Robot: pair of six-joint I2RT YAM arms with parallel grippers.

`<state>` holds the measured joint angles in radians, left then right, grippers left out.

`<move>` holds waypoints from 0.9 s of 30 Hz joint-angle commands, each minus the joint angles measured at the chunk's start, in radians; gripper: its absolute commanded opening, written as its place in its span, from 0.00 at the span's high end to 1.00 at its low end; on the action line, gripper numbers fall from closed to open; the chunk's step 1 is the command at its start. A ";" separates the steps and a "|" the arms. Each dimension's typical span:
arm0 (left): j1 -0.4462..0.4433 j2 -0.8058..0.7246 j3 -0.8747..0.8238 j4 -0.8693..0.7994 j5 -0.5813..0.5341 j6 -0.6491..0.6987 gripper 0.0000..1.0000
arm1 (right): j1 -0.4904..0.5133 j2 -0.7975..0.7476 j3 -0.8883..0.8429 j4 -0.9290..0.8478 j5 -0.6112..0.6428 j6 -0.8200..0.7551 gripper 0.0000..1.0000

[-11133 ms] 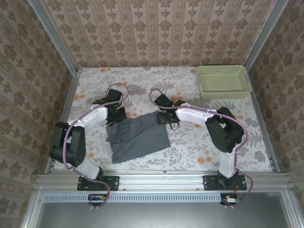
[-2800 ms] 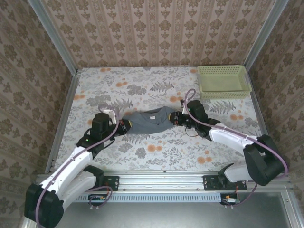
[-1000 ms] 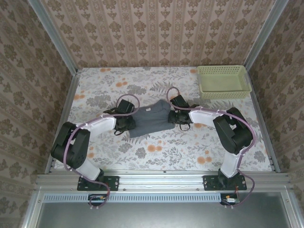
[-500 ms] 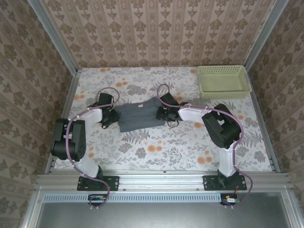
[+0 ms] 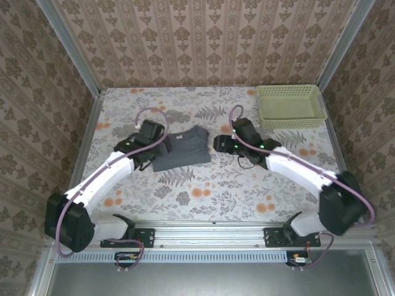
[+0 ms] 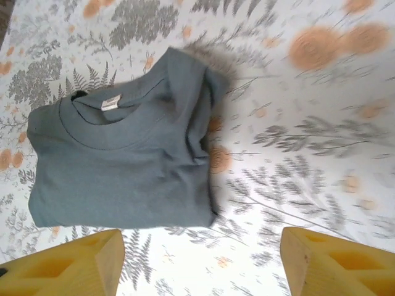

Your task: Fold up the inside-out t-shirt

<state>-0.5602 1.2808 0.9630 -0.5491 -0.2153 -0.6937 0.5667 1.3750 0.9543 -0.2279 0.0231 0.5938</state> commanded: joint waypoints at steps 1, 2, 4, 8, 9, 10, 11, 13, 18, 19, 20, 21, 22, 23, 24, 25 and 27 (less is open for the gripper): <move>-0.069 0.108 0.024 -0.043 -0.028 -0.061 0.32 | -0.015 -0.115 -0.106 -0.064 0.093 -0.060 0.27; -0.082 0.146 0.045 -0.048 -0.037 -0.062 0.30 | -0.020 -0.142 -0.132 -0.057 0.102 -0.060 0.27; -0.098 0.226 0.088 -0.058 -0.037 -0.055 0.27 | -0.030 -0.194 -0.177 -0.040 0.113 -0.057 0.26; -0.118 0.349 0.157 -0.059 -0.019 -0.032 0.21 | -0.036 -0.254 -0.242 -0.015 0.139 -0.043 0.25; -0.122 0.376 0.170 -0.065 -0.017 -0.029 0.20 | -0.037 -0.263 -0.255 -0.006 0.143 -0.039 0.24; -0.122 0.397 0.176 -0.069 -0.012 -0.023 0.20 | -0.040 -0.269 -0.265 0.000 0.148 -0.036 0.24; -0.121 0.419 0.181 -0.071 -0.009 -0.012 0.19 | -0.043 -0.273 -0.273 0.002 0.152 -0.032 0.24; -0.109 0.451 0.185 -0.084 -0.018 0.003 0.19 | -0.051 -0.278 -0.279 0.003 0.153 -0.029 0.23; -0.004 0.470 0.150 -0.098 -0.024 0.074 0.19 | -0.059 -0.284 -0.281 0.001 0.151 -0.033 0.23; 0.026 0.462 0.141 -0.102 -0.026 0.082 0.19 | -0.060 -0.284 -0.281 0.002 0.151 -0.034 0.23; 0.064 0.447 0.131 -0.105 -0.034 0.093 0.19 | -0.062 -0.285 -0.281 0.000 0.151 -0.034 0.23; 0.095 0.426 0.124 -0.110 -0.044 0.098 0.19 | -0.064 -0.286 -0.281 0.001 0.149 -0.034 0.22; 0.135 0.403 0.119 -0.113 -0.047 0.102 0.19 | -0.064 -0.287 -0.281 0.001 0.147 -0.033 0.22; 0.156 0.373 0.117 -0.117 -0.058 0.107 0.18 | -0.065 -0.287 -0.282 0.001 0.145 -0.031 0.22; 0.165 0.343 0.124 -0.129 -0.074 0.108 0.18 | -0.065 -0.288 -0.282 0.000 0.143 -0.031 0.22; 0.160 0.318 0.131 -0.137 -0.084 0.109 0.18 | -0.065 -0.289 -0.282 -0.001 0.142 -0.030 0.22; 0.115 0.272 0.151 -0.142 -0.091 0.118 0.16 | -0.067 -0.293 -0.282 -0.005 0.144 -0.025 0.22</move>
<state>-0.3923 1.6402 1.0924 -0.6422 -0.2653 -0.6132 0.5072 1.1110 0.6796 -0.2356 0.1505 0.5602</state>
